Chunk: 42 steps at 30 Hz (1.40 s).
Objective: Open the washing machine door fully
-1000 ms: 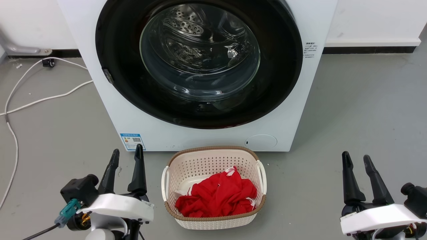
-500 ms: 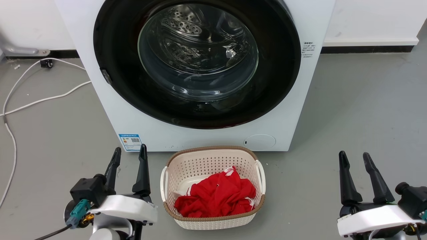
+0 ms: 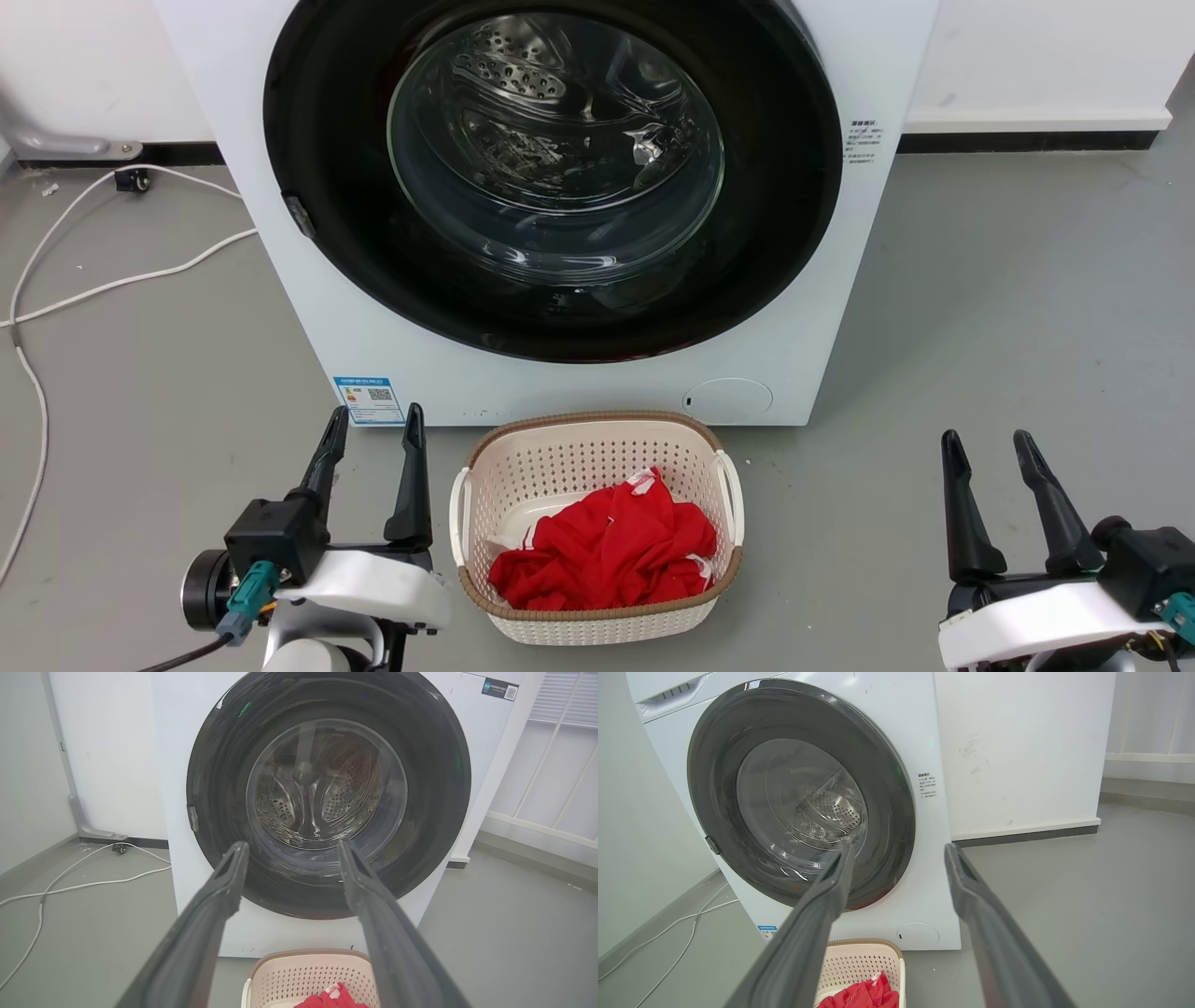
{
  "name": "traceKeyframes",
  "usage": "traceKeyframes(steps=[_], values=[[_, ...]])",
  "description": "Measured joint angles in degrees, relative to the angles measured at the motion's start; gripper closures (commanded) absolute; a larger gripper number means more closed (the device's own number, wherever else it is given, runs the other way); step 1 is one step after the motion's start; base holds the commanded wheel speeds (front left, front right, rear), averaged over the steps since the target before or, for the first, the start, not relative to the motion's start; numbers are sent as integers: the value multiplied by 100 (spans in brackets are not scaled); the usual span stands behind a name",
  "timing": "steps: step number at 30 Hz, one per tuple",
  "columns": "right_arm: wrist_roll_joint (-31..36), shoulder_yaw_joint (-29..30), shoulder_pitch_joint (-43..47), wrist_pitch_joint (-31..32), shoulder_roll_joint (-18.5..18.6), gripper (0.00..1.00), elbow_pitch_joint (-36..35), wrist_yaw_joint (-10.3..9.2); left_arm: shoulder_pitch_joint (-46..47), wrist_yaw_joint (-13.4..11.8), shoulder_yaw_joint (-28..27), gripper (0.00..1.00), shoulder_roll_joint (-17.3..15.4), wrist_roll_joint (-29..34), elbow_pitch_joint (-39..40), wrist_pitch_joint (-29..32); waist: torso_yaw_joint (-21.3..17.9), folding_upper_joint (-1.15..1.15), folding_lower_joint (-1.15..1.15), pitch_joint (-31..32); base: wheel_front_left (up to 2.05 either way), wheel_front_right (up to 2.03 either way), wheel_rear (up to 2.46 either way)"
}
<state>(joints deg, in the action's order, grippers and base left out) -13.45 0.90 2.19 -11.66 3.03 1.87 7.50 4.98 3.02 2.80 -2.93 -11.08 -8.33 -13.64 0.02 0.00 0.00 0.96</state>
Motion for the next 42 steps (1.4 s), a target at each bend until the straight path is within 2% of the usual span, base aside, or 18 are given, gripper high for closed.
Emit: traceKeyframes(steps=[14, 29, 30, 32, 39, 42], values=[[481, 10, 24, -49, -2, 0, 41, 0, -4, -53, 65, 0, 1, 500, -30, -127, -6, 0, 0, 44, 0, 0, 0], [383, 21, 24, -47, -3, 0, 162, 0, -7, -74, 45, 0, 1, 480, -105, -143, -13, 0, 0, 12, 0, 0, 0], [374, 21, 24, -46, -3, 37, 168, 0, -7, -74, 43, 0, 1, 480, -105, -143, -10, 0, 0, 10, 0, 0, 0], [328, 15, 24, -42, -3, 100, 179, 0, -7, -74, 42, 0, 1, 480, -103, -143, -6, 0, 0, 3, 0, 0, 0], [123, -9, 24, -43, -3, 100, 205, 0, -7, -73, 41, 0, 1, 488, -102, -143, 7, 0, 0, -21, 0, 0, 0], [-455, -110, 22, -47, -2, 100, 263, 0, -7, -73, 49, 0, 1, 488, -103, -143, 17, 0, 0, -26, 0, 0, 0]])
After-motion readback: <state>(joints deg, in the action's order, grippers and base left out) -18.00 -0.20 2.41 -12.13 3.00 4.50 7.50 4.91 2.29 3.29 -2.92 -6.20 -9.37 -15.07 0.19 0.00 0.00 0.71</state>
